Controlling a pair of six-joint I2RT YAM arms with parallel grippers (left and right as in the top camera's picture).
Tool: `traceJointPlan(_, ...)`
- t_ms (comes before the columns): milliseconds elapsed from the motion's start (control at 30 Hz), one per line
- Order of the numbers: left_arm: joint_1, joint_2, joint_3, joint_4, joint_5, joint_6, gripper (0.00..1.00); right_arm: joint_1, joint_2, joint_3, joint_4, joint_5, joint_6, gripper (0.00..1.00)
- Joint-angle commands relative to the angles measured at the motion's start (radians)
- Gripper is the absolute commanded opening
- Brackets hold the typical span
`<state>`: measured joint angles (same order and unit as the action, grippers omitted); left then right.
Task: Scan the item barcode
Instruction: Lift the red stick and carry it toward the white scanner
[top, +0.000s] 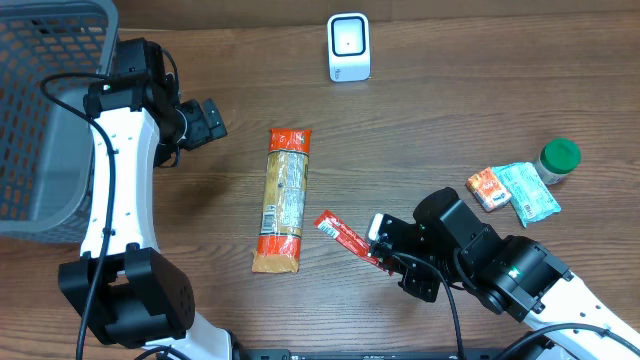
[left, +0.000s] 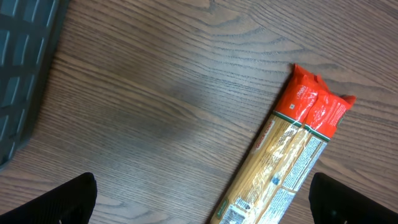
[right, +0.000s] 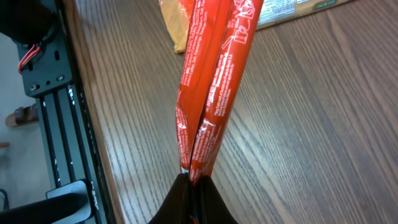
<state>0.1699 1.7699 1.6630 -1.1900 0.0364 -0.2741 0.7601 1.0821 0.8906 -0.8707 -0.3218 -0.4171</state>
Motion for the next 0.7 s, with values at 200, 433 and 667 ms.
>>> traceJointPlan(200, -0.006, 0.002, 0.017, -0.002, -0.003, 0.016, 1.00, -0.003, -0.014, 0.005, 0.103, 0.330, 0.228, 0.04)
traceJointPlan(433, -0.007, 0.002, 0.017, -0.002, -0.003, 0.016, 1.00, -0.003, 0.006, 0.006, 0.199, 0.537, 0.235, 0.03)
traceJointPlan(667, -0.006, 0.002, 0.017, -0.002, -0.003, 0.016, 1.00, -0.003, 0.113, 0.117, 0.252, 0.800, 0.214, 0.03)
